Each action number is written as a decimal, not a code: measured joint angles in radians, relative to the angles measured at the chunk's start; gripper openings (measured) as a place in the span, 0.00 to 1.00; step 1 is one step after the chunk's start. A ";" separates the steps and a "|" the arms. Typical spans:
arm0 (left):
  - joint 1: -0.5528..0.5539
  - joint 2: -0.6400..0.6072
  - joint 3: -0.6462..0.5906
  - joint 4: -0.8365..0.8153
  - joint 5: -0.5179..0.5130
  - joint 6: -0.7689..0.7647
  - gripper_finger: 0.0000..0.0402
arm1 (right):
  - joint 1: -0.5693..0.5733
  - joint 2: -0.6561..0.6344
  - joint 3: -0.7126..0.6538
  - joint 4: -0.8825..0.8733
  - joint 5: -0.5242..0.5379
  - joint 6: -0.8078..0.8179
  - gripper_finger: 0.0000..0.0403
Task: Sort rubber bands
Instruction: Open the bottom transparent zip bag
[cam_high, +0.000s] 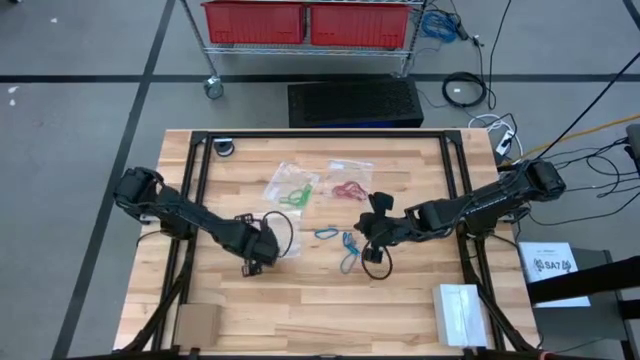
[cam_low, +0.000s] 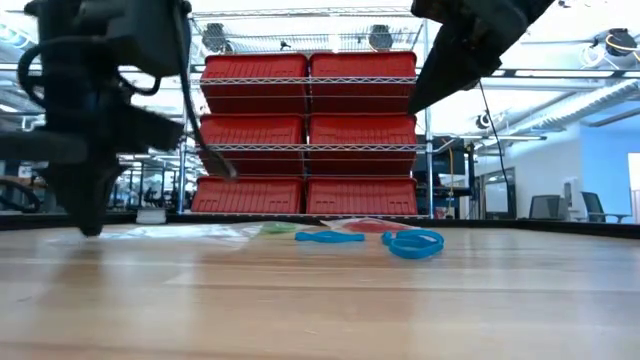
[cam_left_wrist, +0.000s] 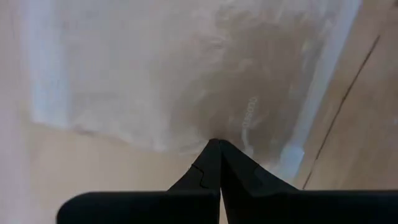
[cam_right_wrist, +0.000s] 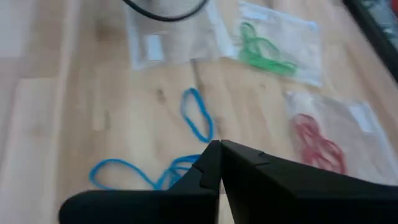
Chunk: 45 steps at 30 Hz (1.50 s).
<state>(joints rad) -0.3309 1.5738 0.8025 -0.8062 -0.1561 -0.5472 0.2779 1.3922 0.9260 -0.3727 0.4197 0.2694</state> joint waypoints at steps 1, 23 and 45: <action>0.000 -0.003 -0.015 0.033 0.003 -0.003 0.01 | 0.000 0.000 0.000 0.013 -0.010 -0.002 0.00; 0.001 0.001 -0.044 0.460 -0.070 0.122 0.01 | 0.003 0.393 0.021 0.512 -0.357 -0.253 0.22; -0.061 -0.100 -0.051 0.636 -0.277 0.197 0.01 | 0.036 0.750 0.465 0.138 -0.086 -0.268 0.29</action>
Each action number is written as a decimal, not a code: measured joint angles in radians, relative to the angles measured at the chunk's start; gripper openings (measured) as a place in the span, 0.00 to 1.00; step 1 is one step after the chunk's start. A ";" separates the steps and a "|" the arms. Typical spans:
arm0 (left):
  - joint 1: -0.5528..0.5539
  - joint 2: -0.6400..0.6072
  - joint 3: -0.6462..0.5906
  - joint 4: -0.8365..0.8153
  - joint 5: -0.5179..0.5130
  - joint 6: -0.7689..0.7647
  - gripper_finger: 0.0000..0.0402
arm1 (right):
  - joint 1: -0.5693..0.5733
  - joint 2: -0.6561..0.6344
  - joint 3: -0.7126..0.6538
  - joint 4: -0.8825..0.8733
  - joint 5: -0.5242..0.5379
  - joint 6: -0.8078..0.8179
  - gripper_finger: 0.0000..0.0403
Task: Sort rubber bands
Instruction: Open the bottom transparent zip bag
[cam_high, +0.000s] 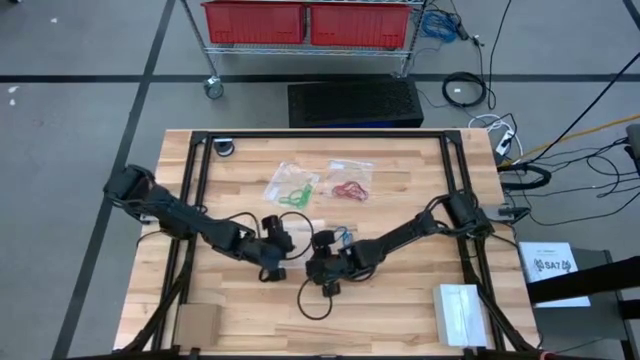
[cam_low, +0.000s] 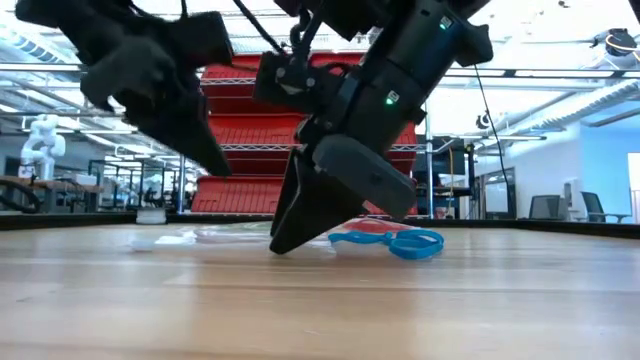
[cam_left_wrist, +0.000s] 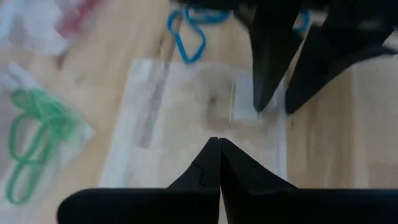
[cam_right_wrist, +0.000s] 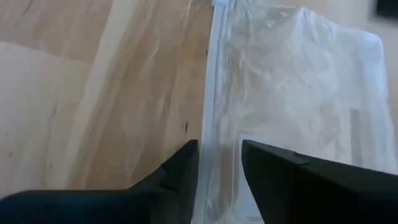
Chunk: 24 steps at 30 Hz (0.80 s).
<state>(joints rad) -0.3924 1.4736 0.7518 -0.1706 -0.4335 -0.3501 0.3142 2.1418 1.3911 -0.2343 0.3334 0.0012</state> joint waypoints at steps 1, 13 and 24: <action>-0.007 -0.022 -0.010 -0.003 -0.018 -0.001 0.01 | -0.003 0.000 0.000 0.000 -0.002 0.003 0.27; -0.096 -0.293 -0.101 0.038 -0.223 0.053 0.01 | -0.008 -0.059 -0.001 -0.068 0.006 -0.041 0.02; -0.091 -0.398 -0.079 0.212 -0.214 0.452 0.02 | -0.011 -0.371 -0.001 -0.240 0.146 -0.068 0.00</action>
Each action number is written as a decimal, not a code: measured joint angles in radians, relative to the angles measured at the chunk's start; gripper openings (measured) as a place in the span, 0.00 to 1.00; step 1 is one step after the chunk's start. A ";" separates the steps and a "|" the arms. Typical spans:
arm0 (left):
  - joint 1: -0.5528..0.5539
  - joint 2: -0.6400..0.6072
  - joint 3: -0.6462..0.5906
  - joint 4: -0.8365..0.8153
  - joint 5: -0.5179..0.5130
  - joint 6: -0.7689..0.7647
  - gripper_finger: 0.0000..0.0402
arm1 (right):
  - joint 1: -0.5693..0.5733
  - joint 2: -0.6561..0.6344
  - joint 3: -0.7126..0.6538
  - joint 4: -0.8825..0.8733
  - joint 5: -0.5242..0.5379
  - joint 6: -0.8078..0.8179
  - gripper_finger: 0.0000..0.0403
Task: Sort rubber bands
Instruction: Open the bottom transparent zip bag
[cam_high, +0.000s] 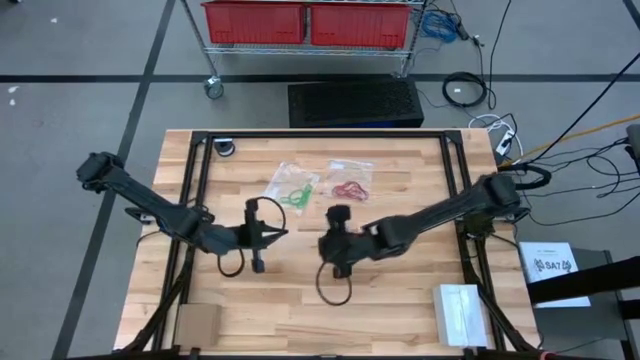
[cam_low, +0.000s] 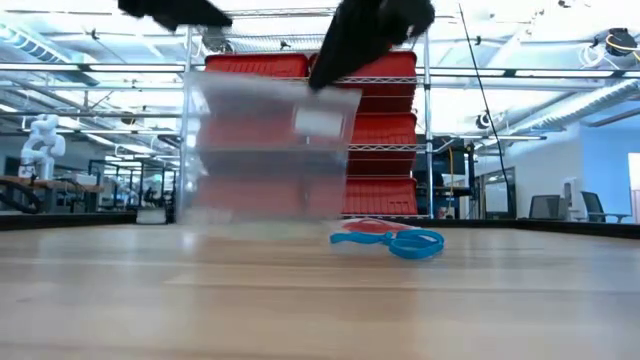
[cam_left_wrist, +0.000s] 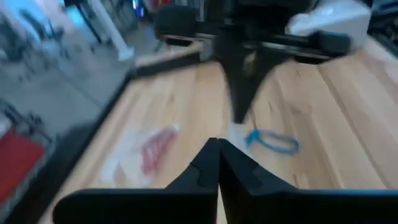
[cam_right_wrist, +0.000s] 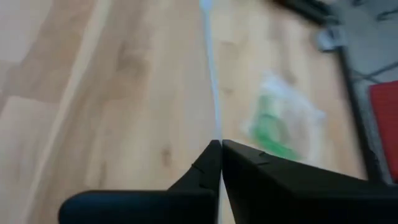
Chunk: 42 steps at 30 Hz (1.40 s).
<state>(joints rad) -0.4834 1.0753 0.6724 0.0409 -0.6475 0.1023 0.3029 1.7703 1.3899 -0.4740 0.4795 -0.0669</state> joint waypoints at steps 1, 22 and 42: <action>0.004 -0.006 0.000 0.025 -0.001 0.041 0.04 | -0.002 -0.029 0.000 -0.015 0.018 0.000 0.00; 0.156 -0.052 0.001 0.089 0.092 0.121 0.42 | 0.009 -0.203 0.000 -0.058 0.156 -0.003 0.00; 0.157 -0.048 0.001 0.086 0.150 0.140 0.02 | 0.006 -0.203 0.000 -0.086 0.150 -0.001 0.01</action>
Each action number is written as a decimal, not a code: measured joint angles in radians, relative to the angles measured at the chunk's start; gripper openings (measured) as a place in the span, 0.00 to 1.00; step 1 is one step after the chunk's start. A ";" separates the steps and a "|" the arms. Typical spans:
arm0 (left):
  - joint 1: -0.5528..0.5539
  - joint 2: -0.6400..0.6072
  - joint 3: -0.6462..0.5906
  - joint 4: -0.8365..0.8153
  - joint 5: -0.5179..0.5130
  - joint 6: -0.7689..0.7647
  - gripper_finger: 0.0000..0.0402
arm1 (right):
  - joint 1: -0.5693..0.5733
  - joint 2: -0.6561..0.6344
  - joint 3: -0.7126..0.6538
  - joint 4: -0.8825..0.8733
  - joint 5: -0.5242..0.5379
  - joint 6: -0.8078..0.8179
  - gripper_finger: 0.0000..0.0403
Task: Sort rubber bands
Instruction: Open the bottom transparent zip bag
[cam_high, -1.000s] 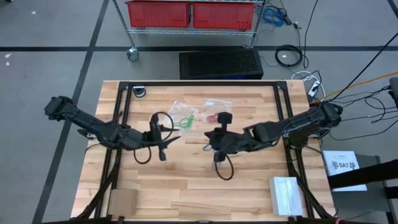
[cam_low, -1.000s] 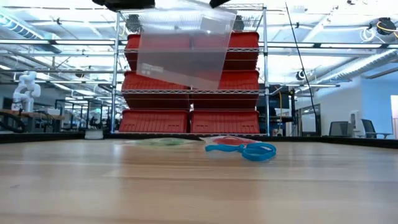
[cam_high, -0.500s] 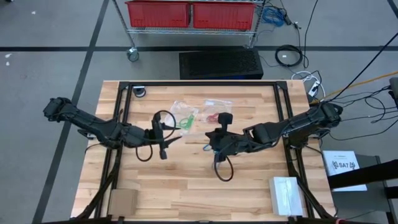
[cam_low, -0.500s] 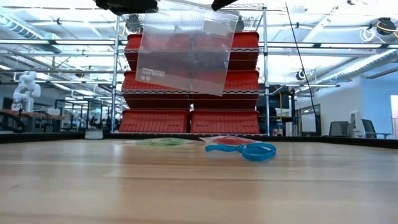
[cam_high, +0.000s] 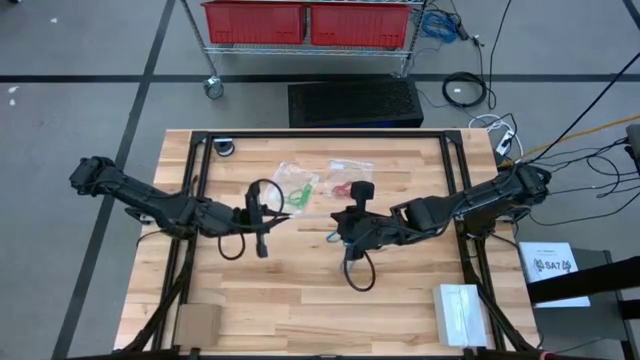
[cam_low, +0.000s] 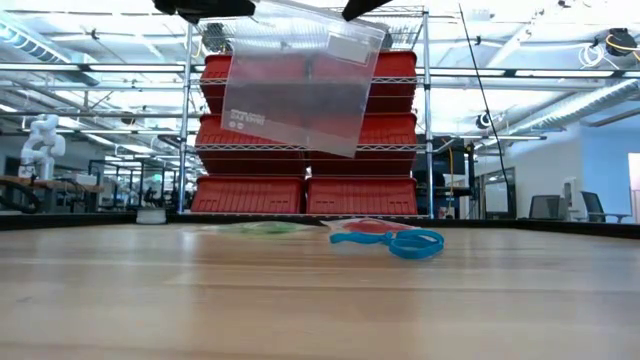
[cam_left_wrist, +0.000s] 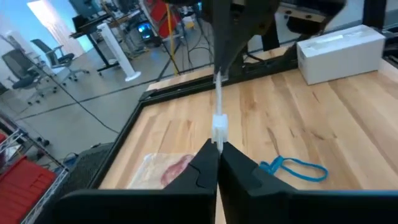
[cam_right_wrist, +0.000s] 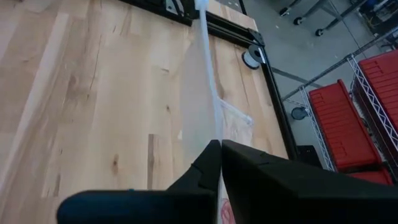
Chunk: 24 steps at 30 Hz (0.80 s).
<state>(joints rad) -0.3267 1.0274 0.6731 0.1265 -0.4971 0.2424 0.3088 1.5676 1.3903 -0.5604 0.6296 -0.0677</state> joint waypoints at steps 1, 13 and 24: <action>0.000 0.005 0.000 0.000 0.000 0.000 0.02 | 0.000 0.000 0.000 -0.002 -0.001 0.000 0.02; 0.056 0.086 0.000 -0.016 0.000 0.000 0.01 | -0.017 0.020 0.000 0.197 -0.060 -0.031 0.25; 0.079 0.130 -0.001 0.009 0.100 -0.001 0.01 | -0.108 0.161 -0.001 0.356 -0.218 -0.099 0.31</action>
<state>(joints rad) -0.2474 1.1576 0.6720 0.1356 -0.3975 0.2417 0.2012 1.7283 1.3895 -0.2047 0.4111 -0.1669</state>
